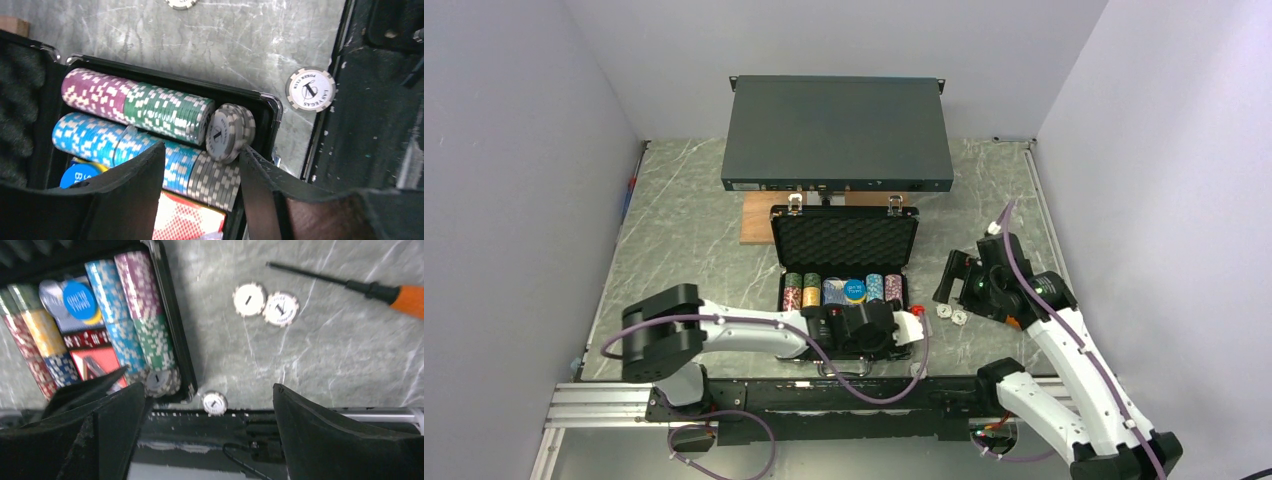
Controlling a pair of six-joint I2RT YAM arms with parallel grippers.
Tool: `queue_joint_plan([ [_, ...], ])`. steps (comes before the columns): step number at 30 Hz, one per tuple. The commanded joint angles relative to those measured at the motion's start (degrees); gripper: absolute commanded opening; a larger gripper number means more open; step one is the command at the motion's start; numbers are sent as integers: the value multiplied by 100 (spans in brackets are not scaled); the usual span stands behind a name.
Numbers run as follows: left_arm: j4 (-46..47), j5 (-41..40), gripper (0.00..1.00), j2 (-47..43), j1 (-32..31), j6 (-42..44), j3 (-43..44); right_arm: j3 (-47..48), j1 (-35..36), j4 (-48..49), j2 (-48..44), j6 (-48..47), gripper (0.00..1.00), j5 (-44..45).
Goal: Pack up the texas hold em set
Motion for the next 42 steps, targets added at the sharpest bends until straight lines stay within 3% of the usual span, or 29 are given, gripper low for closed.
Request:
queue_joint_plan([
  [1,661,129,61,-984,-37,-484,-302,-191,157,-579,17,-130,99,-923],
  [6,1204,355,66,-2153,-4,-895,-940,-653,429,-867,-97,-265,93,-1450],
  [8,1416,369,67,-2585,23,-1185,-1203,-906,832,-735,-50,-10,86,-1475],
  [14,1681,270,70,-3731,51,-1651,-1863,-1419,2642,125,505,1154,79,-859],
  [17,1854,120,72,-4275,59,-1921,-2235,-1412,3709,418,883,1861,78,141],
  [22,1747,-115,74,-4858,68,-2318,-2534,-1489,4450,1000,1386,2265,74,842],
  [30,1418,-89,77,-5045,76,-2396,-2511,-1921,4564,1597,1608,2437,59,1081],
  [42,1263,-76,79,-4950,78,-2433,-2432,-2165,4570,1779,1860,2415,54,912],
])
